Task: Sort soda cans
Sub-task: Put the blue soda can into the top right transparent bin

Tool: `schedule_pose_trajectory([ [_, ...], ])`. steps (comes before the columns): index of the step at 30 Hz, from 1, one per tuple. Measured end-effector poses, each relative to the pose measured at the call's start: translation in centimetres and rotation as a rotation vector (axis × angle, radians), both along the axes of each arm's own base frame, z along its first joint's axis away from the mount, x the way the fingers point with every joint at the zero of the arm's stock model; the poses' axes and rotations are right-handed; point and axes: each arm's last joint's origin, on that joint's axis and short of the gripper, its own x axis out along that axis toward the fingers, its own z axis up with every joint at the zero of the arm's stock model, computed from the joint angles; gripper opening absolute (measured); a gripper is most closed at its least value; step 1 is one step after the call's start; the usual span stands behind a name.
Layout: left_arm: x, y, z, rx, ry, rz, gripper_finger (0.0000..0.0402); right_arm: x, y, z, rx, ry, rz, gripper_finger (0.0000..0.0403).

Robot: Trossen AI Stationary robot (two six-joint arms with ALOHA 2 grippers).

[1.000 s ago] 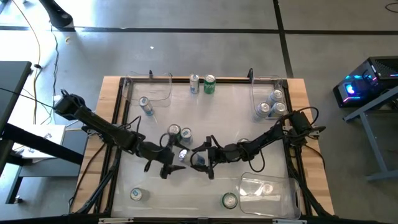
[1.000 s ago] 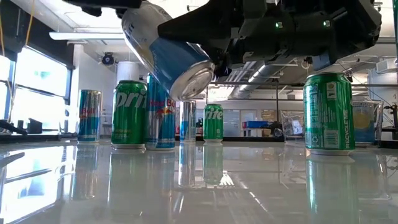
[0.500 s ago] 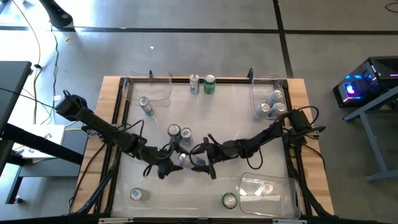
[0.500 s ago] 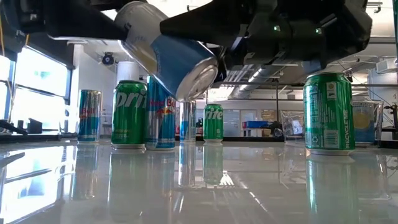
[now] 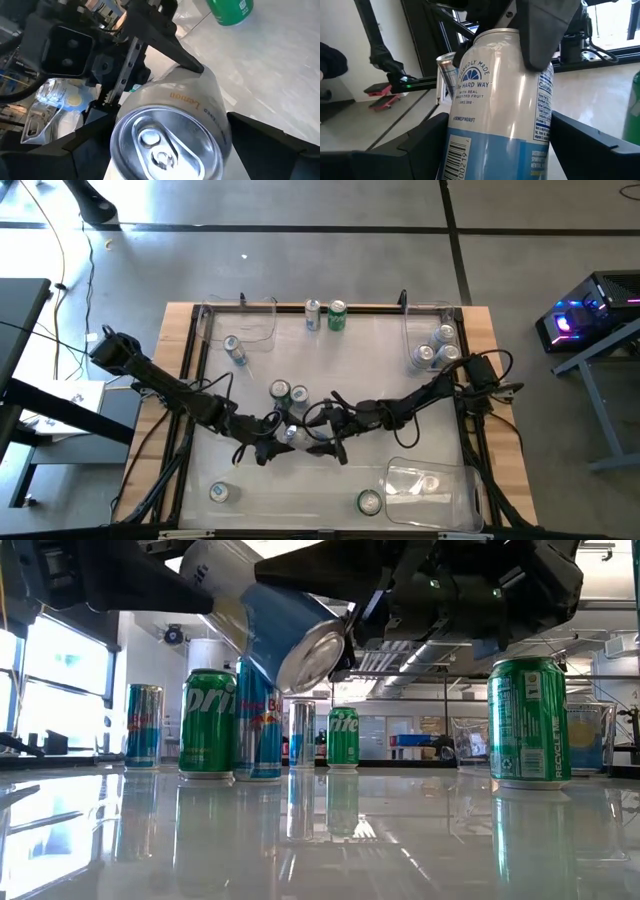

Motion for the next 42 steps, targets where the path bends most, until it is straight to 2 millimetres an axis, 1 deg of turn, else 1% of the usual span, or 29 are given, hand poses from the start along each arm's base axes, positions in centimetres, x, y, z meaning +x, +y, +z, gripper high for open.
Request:
schedule_pose_trajectory([
  [4, 0.2, 0.1, 0.0, -0.013, -0.003, -0.034, 0.0356, 0.2, -0.2, 0.1, 0.000, 0.005, 0.003, 0.0309],
  [11, 0.2, 0.1, 0.0, -0.056, 0.001, -0.013, 0.0354, 0.4, -0.4, 0.1, 0.002, 0.017, 0.012, 0.0309],
  [14, 0.2, 0.1, -0.1, -0.074, 0.010, -0.001, 0.0342, 0.4, -0.5, 0.0, 0.014, 0.032, 0.013, 0.0309],
  [20, 0.2, 0.2, -0.1, -0.094, 0.018, 0.020, 0.0304, 0.5, -1.1, 0.0, 0.040, 0.046, 0.041, 0.0309],
  [27, 0.1, 0.2, -0.2, -0.088, 0.027, 0.028, 0.0300, 0.6, -1.5, -0.2, 0.039, 0.065, 0.029, 0.0310],
  [36, 0.0, 0.2, -0.4, -0.116, 0.047, 0.023, 0.0300, 0.6, -1.7, -0.4, -0.018, 0.076, 0.022, 0.0351],
  [42, -0.1, 0.1, -0.6, -0.178, 0.083, 0.031, 0.0300, 0.5, -1.7, -0.5, -0.044, 0.086, 0.024, 0.0354],
])
